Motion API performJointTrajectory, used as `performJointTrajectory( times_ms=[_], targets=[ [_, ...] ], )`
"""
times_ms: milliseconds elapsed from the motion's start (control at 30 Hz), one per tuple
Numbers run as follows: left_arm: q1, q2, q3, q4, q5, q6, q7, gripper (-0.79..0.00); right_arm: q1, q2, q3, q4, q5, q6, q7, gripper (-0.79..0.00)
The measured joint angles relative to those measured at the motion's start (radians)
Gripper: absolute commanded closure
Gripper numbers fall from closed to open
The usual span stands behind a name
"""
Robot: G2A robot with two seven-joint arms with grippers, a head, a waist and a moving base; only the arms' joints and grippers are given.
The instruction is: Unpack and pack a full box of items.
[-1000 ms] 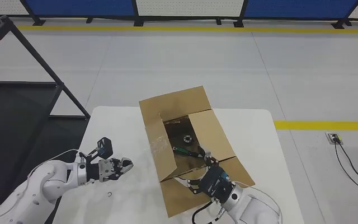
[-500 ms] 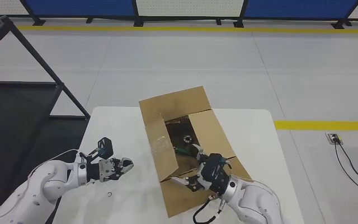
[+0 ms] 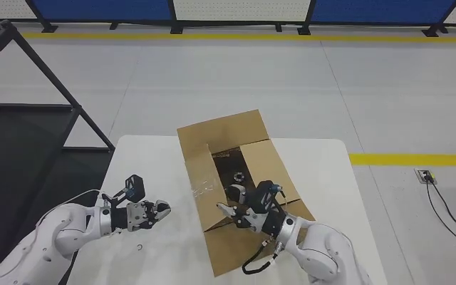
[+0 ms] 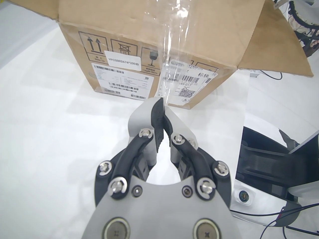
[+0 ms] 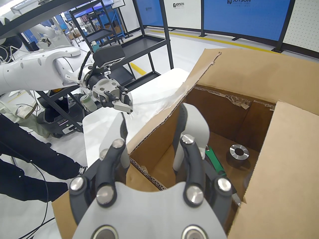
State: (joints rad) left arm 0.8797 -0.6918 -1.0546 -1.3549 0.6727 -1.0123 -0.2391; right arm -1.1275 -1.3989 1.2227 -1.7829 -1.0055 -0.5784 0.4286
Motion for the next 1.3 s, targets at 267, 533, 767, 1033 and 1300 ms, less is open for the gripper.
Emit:
performJointTrajectory(
  times_ms=[267, 533, 767, 1033, 1300],
  targets=[
    [0.004, -0.002, -0.008, -0.001, 0.004, 0.000, 0.001, 0.000, 0.014, 0.008, -0.014, -0.005, 0.008, 0.005, 0.032, 0.000],
    [0.012, -0.002, -0.018, -0.003, 0.008, 0.000, 0.003, 0.000, 0.025, 0.014, -0.013, -0.001, 0.021, 0.020, 0.016, 0.000],
    [0.023, 0.000, -0.027, 0.000, 0.007, 0.000, 0.006, 0.000, 0.024, 0.020, -0.006, -0.005, 0.027, 0.036, -0.008, 0.000],
    [0.029, 0.000, -0.032, -0.002, 0.006, 0.000, 0.009, 0.000, 0.020, 0.031, 0.007, -0.024, 0.003, 0.020, -0.026, -0.785],
    [0.026, -0.002, -0.032, -0.006, 0.007, 0.000, 0.003, 0.000, 0.009, 0.033, 0.011, -0.047, -0.025, 0.007, -0.049, -0.785]
  ],
)
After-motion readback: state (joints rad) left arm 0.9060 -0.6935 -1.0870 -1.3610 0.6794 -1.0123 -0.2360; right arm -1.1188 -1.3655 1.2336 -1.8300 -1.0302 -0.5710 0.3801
